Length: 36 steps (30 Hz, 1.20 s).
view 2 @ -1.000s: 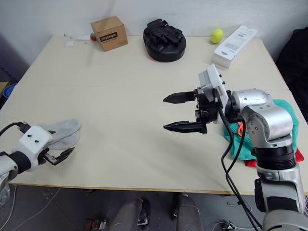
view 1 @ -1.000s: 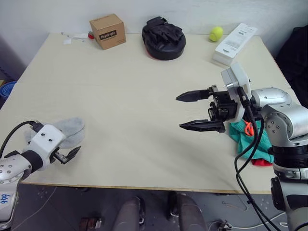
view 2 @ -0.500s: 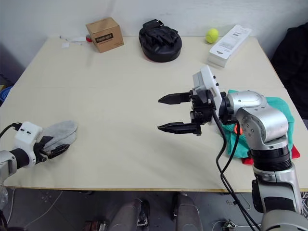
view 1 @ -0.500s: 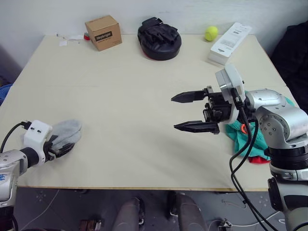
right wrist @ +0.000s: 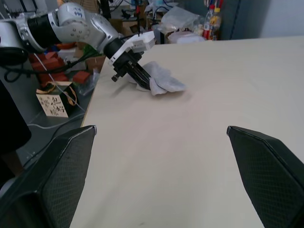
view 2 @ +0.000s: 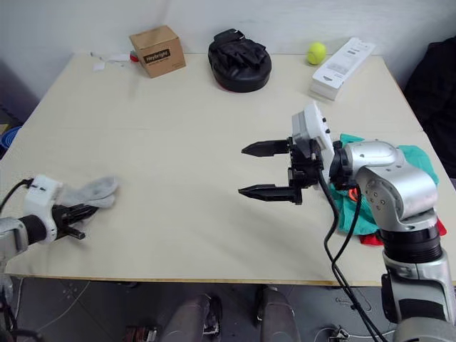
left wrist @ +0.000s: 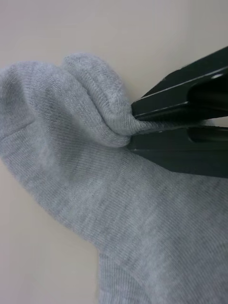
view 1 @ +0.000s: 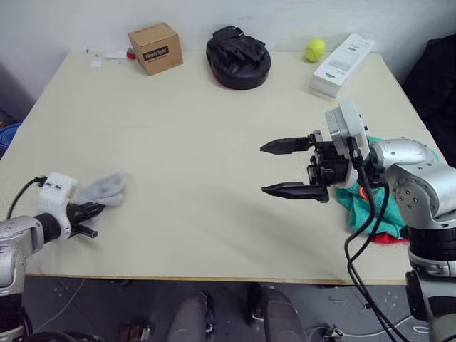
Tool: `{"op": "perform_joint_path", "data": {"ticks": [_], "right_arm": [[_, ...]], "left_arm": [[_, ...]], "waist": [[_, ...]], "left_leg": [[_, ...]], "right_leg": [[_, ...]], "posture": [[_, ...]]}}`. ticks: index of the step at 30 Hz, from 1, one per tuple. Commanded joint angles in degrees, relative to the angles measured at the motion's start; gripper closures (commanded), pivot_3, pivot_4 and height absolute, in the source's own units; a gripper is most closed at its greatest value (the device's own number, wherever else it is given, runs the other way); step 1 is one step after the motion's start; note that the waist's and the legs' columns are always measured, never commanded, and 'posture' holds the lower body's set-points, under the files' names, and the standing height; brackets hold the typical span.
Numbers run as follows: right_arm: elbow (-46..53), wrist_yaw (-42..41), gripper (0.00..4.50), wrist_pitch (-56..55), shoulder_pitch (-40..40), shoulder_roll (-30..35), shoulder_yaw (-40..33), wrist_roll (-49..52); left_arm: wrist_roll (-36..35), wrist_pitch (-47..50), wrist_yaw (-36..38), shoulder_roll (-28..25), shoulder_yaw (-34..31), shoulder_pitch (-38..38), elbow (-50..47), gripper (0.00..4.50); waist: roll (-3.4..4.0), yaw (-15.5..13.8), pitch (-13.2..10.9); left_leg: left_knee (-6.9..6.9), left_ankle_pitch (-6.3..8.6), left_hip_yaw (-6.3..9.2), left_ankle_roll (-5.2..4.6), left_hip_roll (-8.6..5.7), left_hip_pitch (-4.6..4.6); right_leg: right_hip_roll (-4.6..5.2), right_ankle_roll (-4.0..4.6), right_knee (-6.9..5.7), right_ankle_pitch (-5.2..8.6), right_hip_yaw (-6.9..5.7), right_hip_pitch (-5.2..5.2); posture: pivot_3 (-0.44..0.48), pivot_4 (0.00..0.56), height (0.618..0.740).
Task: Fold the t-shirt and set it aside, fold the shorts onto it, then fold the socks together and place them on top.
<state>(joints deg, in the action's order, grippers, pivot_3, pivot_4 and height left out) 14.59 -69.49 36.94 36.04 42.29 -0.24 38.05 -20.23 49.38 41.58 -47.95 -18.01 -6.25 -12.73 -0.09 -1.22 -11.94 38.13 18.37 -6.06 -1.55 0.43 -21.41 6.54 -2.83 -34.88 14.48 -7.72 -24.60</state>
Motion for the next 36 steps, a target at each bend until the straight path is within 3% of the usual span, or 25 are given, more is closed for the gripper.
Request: {"op": "perform_joint_path", "data": {"ticks": [1, 5, 9, 14, 20, 25, 29, 34, 36], "right_arm": [[1.7, 1.3, 0.0, -2.5, -0.1, 0.9, -0.8, -1.9], [2.6, 0.5, 0.0, -6.1, -2.9, 2.3, 0.0, -5.5], [2.6, 1.2, 0.0, -12.4, -6.3, 3.2, 1.4, -11.1], [3.3, 1.9, 0.0, -14.8, -8.9, 3.5, 0.8, -12.6], [6.3, 3.5, 0.0, -13.8, -11.2, 3.7, -0.5, -11.9], [8.2, 4.9, 0.0, -13.3, -12.3, 3.4, -0.4, -11.6], [8.5, 5.2, 0.0, -13.7, -12.9, 3.6, 0.0, -12.1], [8.5, 4.9, 0.0, -15.0, -13.0, 3.8, 1.8, -13.9], [8.0, 4.6, 0.0, -16.4, -13.0, 3.6, 3.2, -15.6]], "left_arm": [[-2.4, 0.0, 1.8, 0.4, 5.9, -4.5, -6.9, 4.49], [-0.3, -2.0, 2.7, 3.4, 18.3, -13.6, -8.2, 4.49], [3.0, -3.5, 1.9, 10.2, 28.0, -24.6, -3.9, 4.49], [8.0, -1.4, 1.8, 15.6, 39.5, -31.5, 0.8, 4.49], [8.4, -0.7, 2.0, 18.7, 40.9, -31.8, 1.2, 4.49], [2.2, 4.6, 3.7, 19.4, 35.0, -31.4, -1.8, 3.01], [-3.2, 4.4, 7.7, 16.7, 29.3, -31.1, -6.2, 1.67], [1.9, -14.0, 14.4, 7.5, 25.9, -30.4, -3.4, 0.06], [3.8, -20.9, 18.2, 4.2, 26.6, -29.9, 0.2, 0.01]], "waist": [[-0.03, -0.1, 0.0], [-0.05, -0.2, 0.0], [-0.21, -0.3, 0.0], [-0.26, 0.0, 0.0], [-0.31, 0.0, 0.0], [-0.32, -0.2, 0.0], [-0.32, -0.1, 0.0], [-0.32, 0.0, 0.0], [-0.31, -0.1, 0.0]], "left_leg": [[0.01, 0.0, -0.01, 0.0, 0.0, -0.01], [0.02, -0.06, -0.06, -0.03, 0.0, 0.01], [0.05, -0.24, -0.14, -0.36, -0.02, -0.01], [0.09, -0.31, -0.35, -0.46, 0.06, 0.03], [0.19, -0.31, -0.34, -0.45, 0.19, -0.01], [0.42, -0.3, -0.28, -0.45, 0.2, -0.02], [0.48, -0.29, -0.24, -0.45, 0.2, -0.05], [0.47, -0.28, -0.25, -0.39, 0.22, -0.02], [0.48, -0.27, -0.27, -0.38, 0.22, 0.01]], "right_leg": [[0.0, 0.0, 0.0, 0.0, 0.01, 0.0], [-0.05, 0.0, -0.08, 0.0, 0.02, -0.01], [-0.14, -0.05, -0.14, -0.03, 0.03, 0.03], [-0.31, -0.1, -0.2, -0.06, 0.21, 0.02], [-0.42, -0.09, -0.16, -0.05, 0.23, 0.01], [-0.36, -0.08, -0.11, -0.04, 0.24, 0.02], [-0.35, -0.08, -0.14, -0.04, 0.21, 0.03], [-0.36, -0.03, -0.15, -0.02, 0.21, 0.02], [-0.36, -0.02, -0.16, -0.01, 0.2, 0.03]], "posture": [[0.0, 0.15, 0.74], [0.0, 0.15, 0.74], [0.0, 0.15, 0.74], [0.0, 0.15, 0.74], [0.0, 0.15, 0.74], [0.0, 0.15, 0.74], [0.0, 0.15, 0.74], [0.0, 0.15, 0.74], [0.0, 0.15, 0.74]]}}
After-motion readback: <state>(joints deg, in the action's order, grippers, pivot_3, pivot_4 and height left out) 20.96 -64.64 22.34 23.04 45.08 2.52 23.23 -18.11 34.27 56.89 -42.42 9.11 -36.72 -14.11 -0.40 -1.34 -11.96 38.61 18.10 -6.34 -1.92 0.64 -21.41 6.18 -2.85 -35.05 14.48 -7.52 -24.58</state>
